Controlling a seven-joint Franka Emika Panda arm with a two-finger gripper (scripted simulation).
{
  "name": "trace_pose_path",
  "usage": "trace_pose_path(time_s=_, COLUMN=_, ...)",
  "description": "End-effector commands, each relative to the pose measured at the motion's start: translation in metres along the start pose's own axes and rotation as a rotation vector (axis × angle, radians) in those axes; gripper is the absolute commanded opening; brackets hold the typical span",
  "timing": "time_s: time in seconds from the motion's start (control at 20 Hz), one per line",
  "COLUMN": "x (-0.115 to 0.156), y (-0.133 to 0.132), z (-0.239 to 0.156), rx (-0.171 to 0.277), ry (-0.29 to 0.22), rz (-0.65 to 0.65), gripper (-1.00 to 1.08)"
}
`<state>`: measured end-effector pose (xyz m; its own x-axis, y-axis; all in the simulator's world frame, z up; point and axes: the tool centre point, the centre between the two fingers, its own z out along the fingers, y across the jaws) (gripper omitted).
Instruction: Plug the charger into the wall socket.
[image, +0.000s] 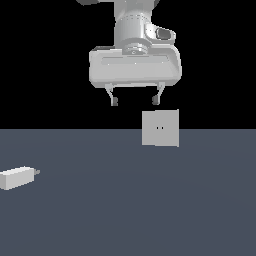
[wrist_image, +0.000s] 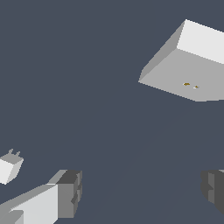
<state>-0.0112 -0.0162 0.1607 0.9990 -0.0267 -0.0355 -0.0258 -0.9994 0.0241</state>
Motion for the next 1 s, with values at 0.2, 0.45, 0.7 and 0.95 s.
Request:
trace_pose_path(time_s=0.2, x=-0.002, y=-0.002, z=0.001, rx=0.0, ry=0.004, rz=0.005, gripper=1.0)
trace_pose_path(time_s=0.45, x=-0.008, y=-0.012, z=0.004, rx=-0.001, ry=0.022, rz=0.024, gripper=1.0)
trace_pose_path(time_s=0.7, x=-0.018, y=-0.029, z=0.011, rx=-0.003, ry=0.051, rz=0.058, gripper=1.0)
trace_pose_path(time_s=0.95, x=-0.029, y=-0.051, z=0.02, rx=-0.005, ry=0.091, rz=0.102, gripper=1.0)
